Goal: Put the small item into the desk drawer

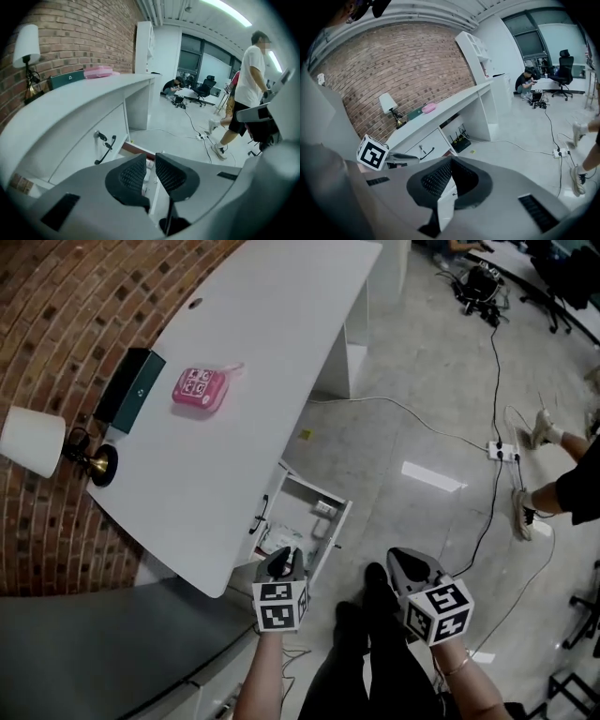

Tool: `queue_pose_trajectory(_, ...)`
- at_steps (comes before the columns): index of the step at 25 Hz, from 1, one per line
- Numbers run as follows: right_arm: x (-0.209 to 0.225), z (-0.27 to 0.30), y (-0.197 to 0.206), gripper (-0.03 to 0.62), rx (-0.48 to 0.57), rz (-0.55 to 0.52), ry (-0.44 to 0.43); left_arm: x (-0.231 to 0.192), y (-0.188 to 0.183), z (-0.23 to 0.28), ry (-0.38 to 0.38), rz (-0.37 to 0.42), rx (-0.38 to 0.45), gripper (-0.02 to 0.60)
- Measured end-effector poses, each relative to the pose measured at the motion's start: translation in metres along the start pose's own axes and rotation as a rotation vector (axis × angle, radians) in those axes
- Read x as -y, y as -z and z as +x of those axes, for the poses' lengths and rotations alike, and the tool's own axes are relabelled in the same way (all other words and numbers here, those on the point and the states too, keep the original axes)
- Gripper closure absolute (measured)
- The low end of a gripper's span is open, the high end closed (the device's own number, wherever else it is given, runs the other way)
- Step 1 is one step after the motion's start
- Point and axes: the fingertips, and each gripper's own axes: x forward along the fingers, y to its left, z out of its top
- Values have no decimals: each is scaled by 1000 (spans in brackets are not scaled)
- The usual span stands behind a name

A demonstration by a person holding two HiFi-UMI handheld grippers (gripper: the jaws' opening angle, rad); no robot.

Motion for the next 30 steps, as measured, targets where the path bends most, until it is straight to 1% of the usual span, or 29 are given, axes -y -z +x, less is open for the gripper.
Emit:
queue_pose_trajectory(4,-33,-22,-8,586,9,-37,-19,-2,-8,-52,-22,-16,66,516)
queue_pose_trajectory(12,-94,-63,-25,586,46,-103,-57,-3,-3,-146,-50,-47,148,541)
queue_pose_trajectory(17,-127,-87,-19,586,49,-139,-77,-6,10,-199,-74,-90,212,553)
queue_pose_trajectory(25,-169,-114,-11,588,59,-203,-96,-18,25,-262,-93,-150,297,554)
queue_pose_trajectory(30,-183,-126,-3,588,73,-243,-83,-24,34,-283,-101,-158,332,554)
